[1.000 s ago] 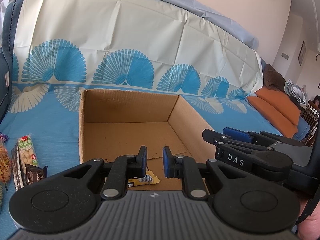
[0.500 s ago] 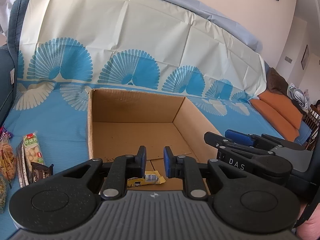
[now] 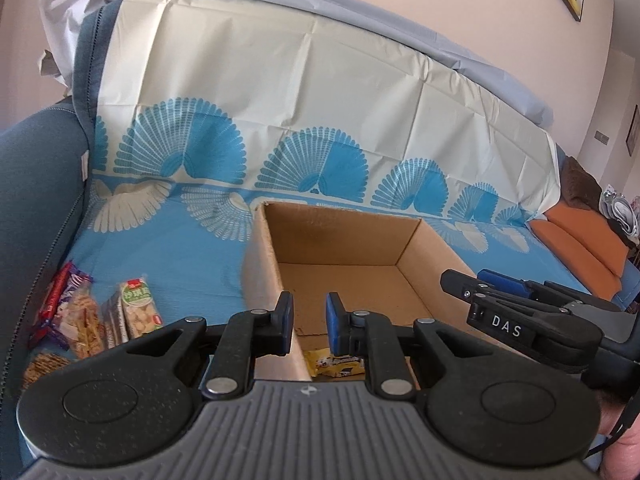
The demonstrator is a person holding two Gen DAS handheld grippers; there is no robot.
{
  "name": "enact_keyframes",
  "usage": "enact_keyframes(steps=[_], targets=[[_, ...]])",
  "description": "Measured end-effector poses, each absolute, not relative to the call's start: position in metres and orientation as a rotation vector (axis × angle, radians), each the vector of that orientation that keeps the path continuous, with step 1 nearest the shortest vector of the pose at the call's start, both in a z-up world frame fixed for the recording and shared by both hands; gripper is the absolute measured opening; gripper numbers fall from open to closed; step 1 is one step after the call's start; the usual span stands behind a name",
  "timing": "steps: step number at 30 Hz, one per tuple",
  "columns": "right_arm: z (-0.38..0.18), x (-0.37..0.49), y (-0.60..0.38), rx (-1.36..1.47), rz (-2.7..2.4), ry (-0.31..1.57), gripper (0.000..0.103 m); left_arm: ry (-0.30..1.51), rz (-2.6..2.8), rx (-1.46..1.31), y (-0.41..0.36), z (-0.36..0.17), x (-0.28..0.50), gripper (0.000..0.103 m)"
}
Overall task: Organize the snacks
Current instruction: 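Open both tools to drop the yellow bar and candy into the box, then move both tools back to the snack pile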
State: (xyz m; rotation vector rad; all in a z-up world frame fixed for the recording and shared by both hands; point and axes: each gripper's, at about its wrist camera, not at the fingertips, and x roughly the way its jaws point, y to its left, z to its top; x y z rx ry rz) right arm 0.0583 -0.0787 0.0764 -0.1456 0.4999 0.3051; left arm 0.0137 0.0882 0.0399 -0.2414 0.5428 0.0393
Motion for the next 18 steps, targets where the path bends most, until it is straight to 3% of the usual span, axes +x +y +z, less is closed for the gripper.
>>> enact_keyframes(steps=[1, 9, 18], targets=[[0.077, 0.056, -0.075, -0.136, 0.309, 0.495, 0.046, 0.539, 0.041, -0.229, 0.094, 0.042, 0.01, 0.011], [0.081, 0.038, -0.043, -0.086, 0.386, 0.47, 0.046, 0.54, 0.125, -0.088, 0.164, 0.051, -0.012, 0.01], [0.078, 0.019, 0.0, -0.07, 0.499, 0.462, 0.046, 0.685, 0.299, -0.378, 0.259, -0.002, -0.026, 0.01]])
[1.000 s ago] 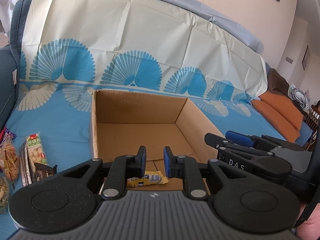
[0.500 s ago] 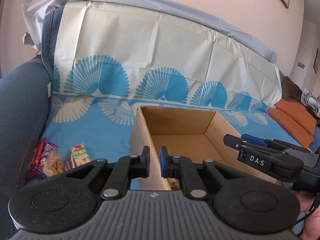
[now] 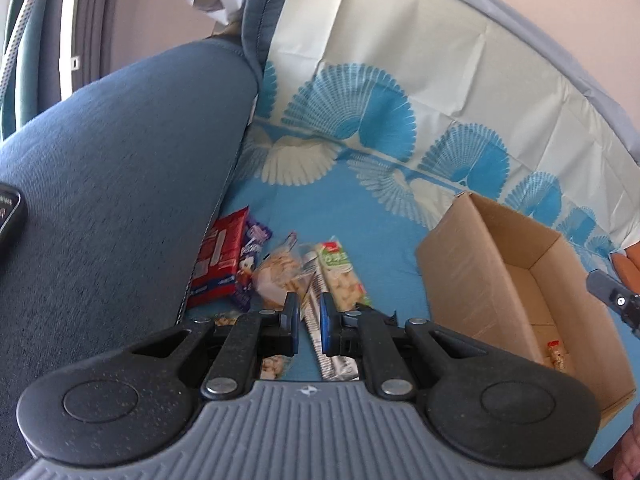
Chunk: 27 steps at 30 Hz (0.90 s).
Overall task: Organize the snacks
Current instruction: 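Move both tools back to the snack pile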
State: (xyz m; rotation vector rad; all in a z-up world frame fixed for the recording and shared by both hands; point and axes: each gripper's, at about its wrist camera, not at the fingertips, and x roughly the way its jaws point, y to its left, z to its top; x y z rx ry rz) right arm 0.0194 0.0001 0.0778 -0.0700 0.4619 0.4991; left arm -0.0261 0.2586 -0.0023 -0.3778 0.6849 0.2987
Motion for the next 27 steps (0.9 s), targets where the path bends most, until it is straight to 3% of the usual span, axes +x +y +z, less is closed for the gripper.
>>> enact_keyframes(steps=[7, 11, 13, 18, 24, 27], targets=[[0.071, 0.002, 0.037, -0.101, 0.616, 0.464, 0.046, 0.723, 0.334, -0.402, 0.276, -0.015, -0.024, 0.011], [0.062, -0.001, 0.058, -0.117, 0.689, 0.532, 0.046, 0.768, 0.326, -0.355, 0.267, -0.022, -0.009, 0.016], [0.054, -0.003, 0.071, -0.15, 0.72, 0.576, 0.046, 0.817, 0.338, -0.323, 0.263, -0.028, -0.001, 0.034], [0.031, -0.009, 0.107, -0.258, 0.767, 0.682, 0.046, 0.939, 0.411, -0.267, 0.259, -0.046, 0.013, 0.06], [0.002, -0.011, 0.136, -0.366, 0.737, 0.804, 0.054, 1.031, 0.458, -0.185, 0.244, -0.063, 0.028, 0.082], [-0.012, -0.008, 0.142, -0.394, 0.714, 0.859, 0.059, 1.057, 0.484, -0.164, 0.242, -0.071, 0.035, 0.085]])
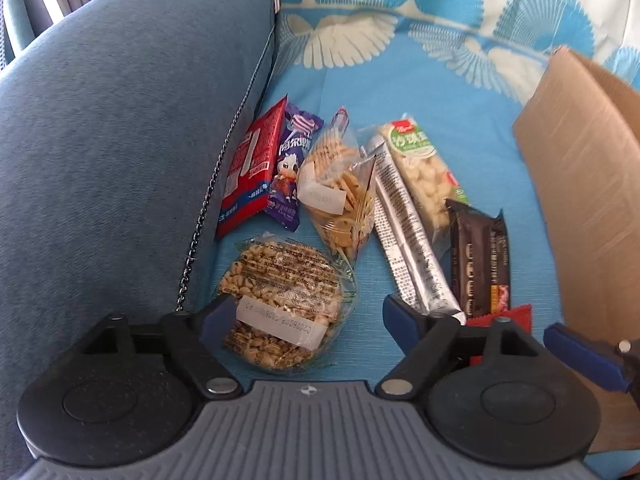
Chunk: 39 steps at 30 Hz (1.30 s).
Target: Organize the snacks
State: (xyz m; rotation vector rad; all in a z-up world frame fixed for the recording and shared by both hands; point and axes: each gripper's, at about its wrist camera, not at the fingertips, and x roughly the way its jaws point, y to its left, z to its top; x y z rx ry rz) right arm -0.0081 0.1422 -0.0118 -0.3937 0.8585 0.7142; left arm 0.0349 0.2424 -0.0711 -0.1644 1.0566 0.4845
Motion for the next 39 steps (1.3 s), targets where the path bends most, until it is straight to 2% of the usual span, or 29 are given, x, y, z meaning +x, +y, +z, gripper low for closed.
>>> enact_keyframes(steps=[5, 7, 12, 18, 20, 21, 23, 26, 30, 39], targets=[[-0.025, 0.002, 0.143, -0.412, 0.668, 0.912, 0.067, 1.072, 0.498, -0.172, 0.248, -0.079, 0.041, 0.086], [-0.03, 0.007, 0.142, -0.415, 0.639, 0.939, 0.068, 1.073, 0.499, -0.162, 0.246, -0.082, 0.044, 0.089], [-0.043, 0.02, 0.139, -0.379, 0.585, 1.019, 0.069, 1.078, 0.506, -0.11, 0.243, -0.086, 0.051, 0.088], [-0.054, 0.029, 0.135, -0.347, 0.546, 1.078, 0.068, 1.061, 0.53, -0.091, 0.245, -0.084, 0.047, 0.073], [-0.058, 0.03, 0.136, -0.36, 0.537, 1.086, 0.066, 1.048, 0.539, -0.082, 0.246, -0.081, 0.045, 0.065], [-0.059, 0.03, 0.135, -0.362, 0.535, 1.087, 0.065, 1.039, 0.541, -0.073, 0.246, -0.079, 0.044, 0.058], [-0.059, 0.032, 0.135, -0.346, 0.54, 1.083, 0.054, 1.013, 0.542, -0.074, 0.245, -0.073, 0.041, 0.05], [-0.059, 0.03, 0.134, -0.349, 0.552, 1.076, 0.048, 0.975, 0.541, -0.07, 0.244, -0.065, 0.035, 0.039], [-0.053, 0.028, 0.131, -0.33, 0.579, 1.065, 0.046, 0.926, 0.551, -0.089, 0.244, -0.052, 0.025, 0.032], [-0.037, 0.019, 0.125, -0.308, 0.645, 1.029, 0.046, 0.765, 0.501, -0.332, 0.259, -0.018, -0.013, 0.027]])
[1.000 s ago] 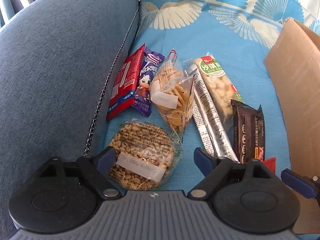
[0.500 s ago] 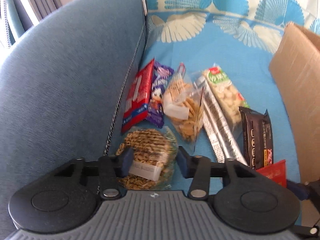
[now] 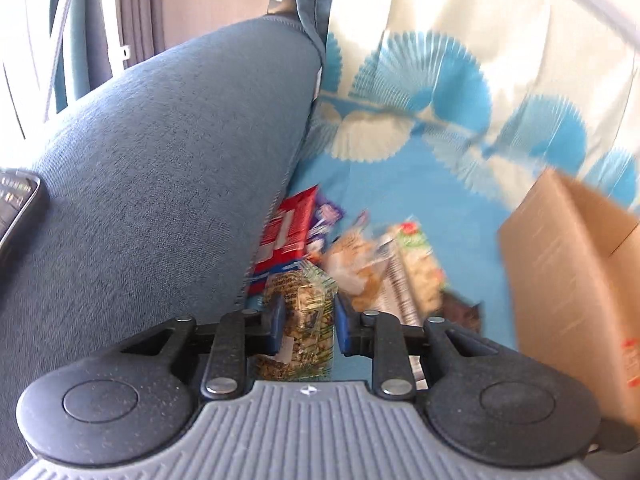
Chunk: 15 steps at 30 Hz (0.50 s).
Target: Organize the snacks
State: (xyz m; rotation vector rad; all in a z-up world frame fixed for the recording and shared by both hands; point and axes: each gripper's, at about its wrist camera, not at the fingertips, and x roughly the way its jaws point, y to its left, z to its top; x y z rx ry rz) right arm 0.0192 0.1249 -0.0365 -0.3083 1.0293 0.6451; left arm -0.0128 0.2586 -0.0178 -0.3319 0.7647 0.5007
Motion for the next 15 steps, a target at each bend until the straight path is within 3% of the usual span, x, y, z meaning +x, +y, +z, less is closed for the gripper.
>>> enact_keyframes(steps=[9, 12, 15], targets=[[-0.035, 0.014, 0.125, -0.313, 0.695, 1.052, 0.046, 0.789, 0.231, -0.789, 0.282, -0.034, -0.019, 0.026], [-0.038, 0.014, 0.125, -0.324, 0.689, 1.066, 0.046, 0.876, 0.35, -0.727, 0.284, -0.042, -0.016, 0.026], [-0.041, 0.016, 0.126, -0.318, 0.686, 1.089, 0.047, 0.936, 0.424, -0.703, 0.284, -0.049, -0.016, 0.034]])
